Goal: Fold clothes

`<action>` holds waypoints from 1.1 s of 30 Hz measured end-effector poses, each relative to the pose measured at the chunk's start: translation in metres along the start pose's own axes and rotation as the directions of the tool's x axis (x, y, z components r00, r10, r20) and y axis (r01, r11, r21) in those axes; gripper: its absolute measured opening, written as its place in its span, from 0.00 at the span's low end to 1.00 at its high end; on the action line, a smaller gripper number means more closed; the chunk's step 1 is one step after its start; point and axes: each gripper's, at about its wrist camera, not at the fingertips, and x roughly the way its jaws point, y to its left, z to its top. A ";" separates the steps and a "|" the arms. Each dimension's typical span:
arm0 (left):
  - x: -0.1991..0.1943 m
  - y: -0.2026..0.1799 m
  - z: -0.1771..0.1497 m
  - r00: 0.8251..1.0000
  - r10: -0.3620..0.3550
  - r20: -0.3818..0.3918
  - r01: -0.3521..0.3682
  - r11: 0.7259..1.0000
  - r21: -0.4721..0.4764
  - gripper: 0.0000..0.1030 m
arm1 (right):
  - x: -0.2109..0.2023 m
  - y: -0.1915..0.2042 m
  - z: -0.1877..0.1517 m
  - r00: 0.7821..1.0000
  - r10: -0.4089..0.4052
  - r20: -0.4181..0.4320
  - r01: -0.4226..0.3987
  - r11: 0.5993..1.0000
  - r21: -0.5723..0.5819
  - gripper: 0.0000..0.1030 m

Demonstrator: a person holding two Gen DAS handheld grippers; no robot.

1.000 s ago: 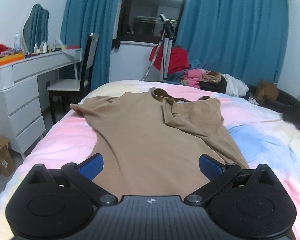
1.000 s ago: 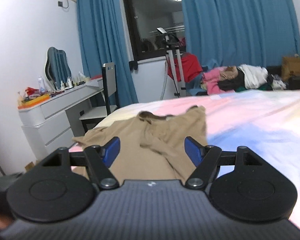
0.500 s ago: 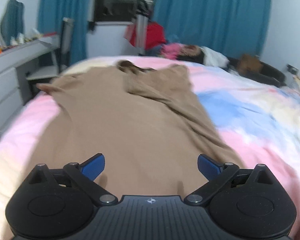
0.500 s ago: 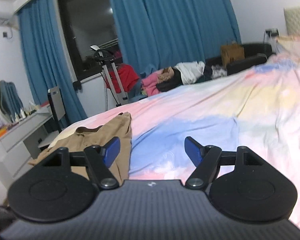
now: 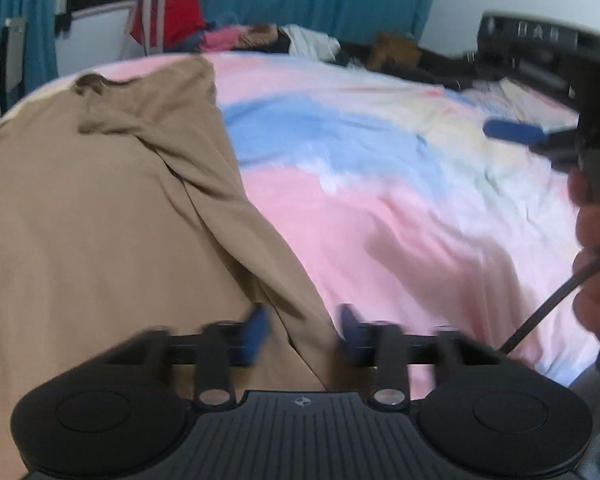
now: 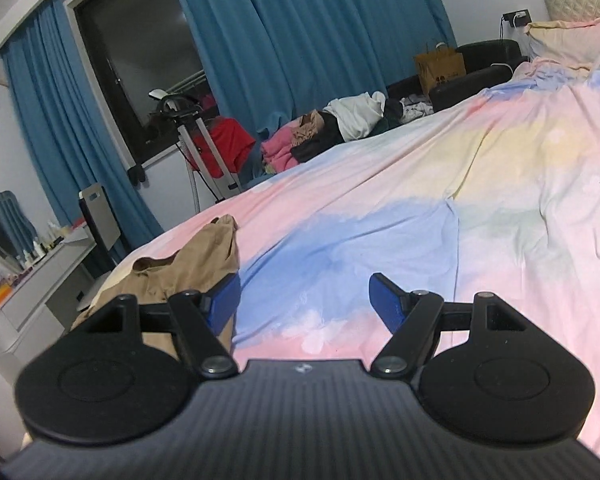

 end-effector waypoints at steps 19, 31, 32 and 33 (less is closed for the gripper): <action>-0.025 0.140 -0.007 0.995 -0.040 -0.092 0.001 0.920 -0.393 0.03 | 0.012 0.015 -0.010 0.995 0.008 -0.095 -0.012 0.999 -0.046 0.70; -0.007 0.042 0.007 0.994 -0.103 -0.043 0.090 0.970 -0.227 0.51 | 0.011 0.010 -0.006 0.995 0.019 -0.094 -0.022 0.999 -0.031 0.70; -0.006 0.037 0.004 0.994 -0.100 -0.042 0.089 0.974 -0.208 0.35 | 0.011 0.009 -0.006 0.995 0.018 -0.096 -0.021 0.999 -0.028 0.70; -0.003 0.032 0.003 0.995 -0.096 -0.040 0.087 0.978 -0.188 0.23 | 0.012 0.008 -0.006 0.995 0.017 -0.098 -0.019 0.999 -0.025 0.70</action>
